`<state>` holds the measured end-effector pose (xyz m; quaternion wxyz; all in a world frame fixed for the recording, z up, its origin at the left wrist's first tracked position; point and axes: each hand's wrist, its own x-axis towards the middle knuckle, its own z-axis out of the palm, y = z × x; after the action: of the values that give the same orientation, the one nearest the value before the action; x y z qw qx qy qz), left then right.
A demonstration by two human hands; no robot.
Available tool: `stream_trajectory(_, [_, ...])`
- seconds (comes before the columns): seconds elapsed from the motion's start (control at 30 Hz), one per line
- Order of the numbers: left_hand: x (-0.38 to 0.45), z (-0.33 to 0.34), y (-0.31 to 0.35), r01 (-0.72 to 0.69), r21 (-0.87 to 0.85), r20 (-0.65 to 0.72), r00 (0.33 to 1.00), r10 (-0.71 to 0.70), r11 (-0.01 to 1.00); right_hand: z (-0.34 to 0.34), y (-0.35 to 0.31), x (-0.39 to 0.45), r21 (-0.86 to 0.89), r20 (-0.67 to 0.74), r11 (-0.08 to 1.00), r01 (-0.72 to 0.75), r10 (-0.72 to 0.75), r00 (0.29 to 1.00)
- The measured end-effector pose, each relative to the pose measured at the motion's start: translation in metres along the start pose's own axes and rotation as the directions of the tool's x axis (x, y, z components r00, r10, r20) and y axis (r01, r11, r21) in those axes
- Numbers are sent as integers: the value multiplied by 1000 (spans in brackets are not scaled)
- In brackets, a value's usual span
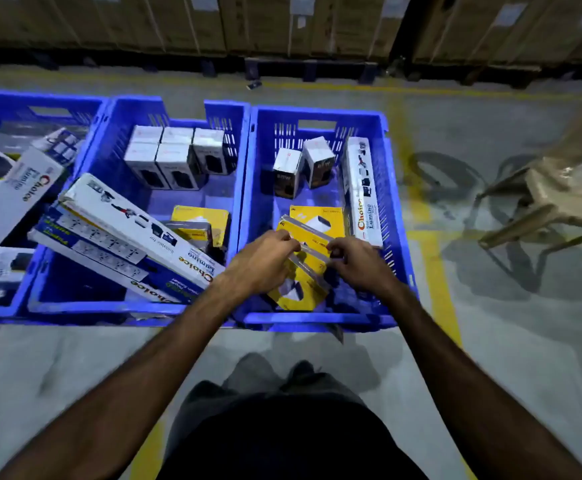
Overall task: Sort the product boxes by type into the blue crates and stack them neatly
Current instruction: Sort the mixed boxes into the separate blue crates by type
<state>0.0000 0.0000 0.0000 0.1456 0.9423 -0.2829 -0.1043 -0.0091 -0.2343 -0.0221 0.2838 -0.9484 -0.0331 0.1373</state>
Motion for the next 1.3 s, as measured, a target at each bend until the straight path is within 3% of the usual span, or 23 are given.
stream_trajectory(0.13, [10,0,8,-3,158,167,986,-24,987,7,-5,-1,-22,110,999,-43,45,993])
stream_trajectory(0.3, [20,6,6,-11,249,266,962,-58,968,24,-6,1,-62,132,992,-110,117,984])
stream_trajectory(0.53, [32,10,11,-7,221,307,949,-63,975,33,-7,6,-94,136,978,-185,196,971])
stream_trajectory(0.8, [22,3,16,-24,288,293,954,-64,957,34,0,3,63,140,971,-233,222,965])
stream_trajectory(0.97, [-7,-24,11,64,16,63,996,-65,998,15,0,3,290,22,938,-191,193,981])
stream_trajectory(1.1, [-44,-52,-5,164,-270,-157,965,-211,949,-14,-2,6,578,-62,807,-120,189,980])
stream_trajectory(1.2, [-73,-62,-20,219,-554,-207,898,-388,803,-39,-18,4,784,-109,619,-49,214,971])
stream_trajectory(1.3, [-95,-67,-23,179,-853,-169,793,-585,490,-52,-40,-4,905,-93,426,-11,224,970])
